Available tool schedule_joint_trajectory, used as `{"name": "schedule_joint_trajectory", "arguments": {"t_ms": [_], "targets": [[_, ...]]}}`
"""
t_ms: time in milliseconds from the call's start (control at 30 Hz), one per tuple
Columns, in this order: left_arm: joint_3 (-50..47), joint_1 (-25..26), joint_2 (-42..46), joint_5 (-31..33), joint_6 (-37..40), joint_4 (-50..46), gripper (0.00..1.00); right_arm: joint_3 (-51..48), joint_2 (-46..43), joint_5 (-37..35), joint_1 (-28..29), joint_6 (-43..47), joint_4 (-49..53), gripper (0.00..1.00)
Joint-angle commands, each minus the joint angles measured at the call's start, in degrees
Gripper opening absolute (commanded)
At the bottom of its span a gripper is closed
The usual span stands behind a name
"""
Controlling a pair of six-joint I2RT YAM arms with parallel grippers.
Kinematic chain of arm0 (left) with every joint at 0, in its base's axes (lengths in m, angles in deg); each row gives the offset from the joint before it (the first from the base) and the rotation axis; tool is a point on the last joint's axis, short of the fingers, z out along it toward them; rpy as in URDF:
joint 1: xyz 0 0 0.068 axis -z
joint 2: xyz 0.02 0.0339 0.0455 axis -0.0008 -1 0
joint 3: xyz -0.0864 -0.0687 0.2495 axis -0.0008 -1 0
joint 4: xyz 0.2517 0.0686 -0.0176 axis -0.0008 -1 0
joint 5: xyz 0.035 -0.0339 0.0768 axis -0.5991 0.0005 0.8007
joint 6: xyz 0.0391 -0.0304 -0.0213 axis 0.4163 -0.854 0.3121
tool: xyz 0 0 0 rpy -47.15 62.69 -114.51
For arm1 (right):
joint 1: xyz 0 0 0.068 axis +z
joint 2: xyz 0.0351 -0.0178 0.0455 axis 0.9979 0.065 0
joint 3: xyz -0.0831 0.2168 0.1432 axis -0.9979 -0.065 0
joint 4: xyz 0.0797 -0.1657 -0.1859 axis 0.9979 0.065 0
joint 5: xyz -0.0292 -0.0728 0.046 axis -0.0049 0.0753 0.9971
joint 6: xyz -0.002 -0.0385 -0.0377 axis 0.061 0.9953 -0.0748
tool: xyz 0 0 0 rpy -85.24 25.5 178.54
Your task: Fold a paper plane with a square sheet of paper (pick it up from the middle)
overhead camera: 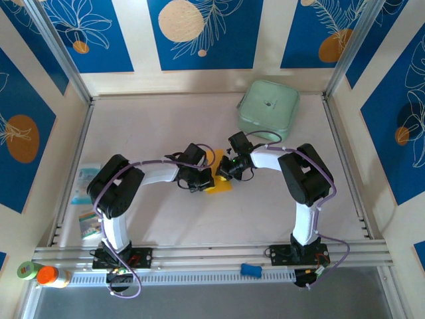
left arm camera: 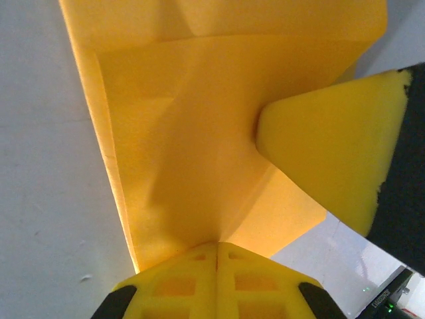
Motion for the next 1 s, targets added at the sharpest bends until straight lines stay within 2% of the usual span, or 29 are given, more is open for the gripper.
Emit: {"name": "schedule_joint_trajectory", "arguments": {"t_ms": [0, 400, 533, 733, 967], "targets": [[-2.19, 0.77, -0.51, 0.58, 0.89, -0.77, 0.02, -2.50, 5.40, -8.06, 0.51, -0.79, 7.44, 0.00], [-10.68, 0.61, 2.92, 0.06, 4.54, 1.17, 0.02, -2.17, 5.64, -8.66, -0.16, 0.00, 8.65, 0.00], [-12.83, 0.65, 5.54, 0.94, 5.87, -1.73, 0.02, -1.91, 5.65, -8.85, -0.25, 0.22, 9.21, 0.00], [-9.73, 0.61, 11.36, 4.78, 8.97, -9.94, 0.02, -1.79, 5.75, -8.90, -0.25, 0.26, 9.37, 0.00], [-3.58, 0.63, 11.16, 6.05, 6.71, -4.52, 0.02, -1.53, 5.56, -8.15, 0.18, -0.29, 8.67, 0.00]]}}
